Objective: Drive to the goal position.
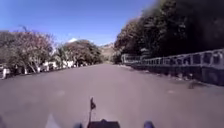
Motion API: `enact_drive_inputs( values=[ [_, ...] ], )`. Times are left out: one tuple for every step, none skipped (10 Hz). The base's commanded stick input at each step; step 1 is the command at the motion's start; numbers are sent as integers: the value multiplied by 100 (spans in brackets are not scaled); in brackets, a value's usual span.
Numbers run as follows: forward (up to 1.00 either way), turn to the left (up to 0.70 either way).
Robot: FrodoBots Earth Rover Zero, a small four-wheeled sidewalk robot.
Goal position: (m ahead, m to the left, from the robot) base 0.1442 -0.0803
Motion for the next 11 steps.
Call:
enact_drive_inputs(
  values=[
    [50, 0],
    [50, 0],
    [50, 0],
    [50, 0],
    [50, 0],
    [50, 0],
    [50, 0],
    [50, 0],
    [50, 0],
    [50, 0],
    [50, 0]
  ],
)
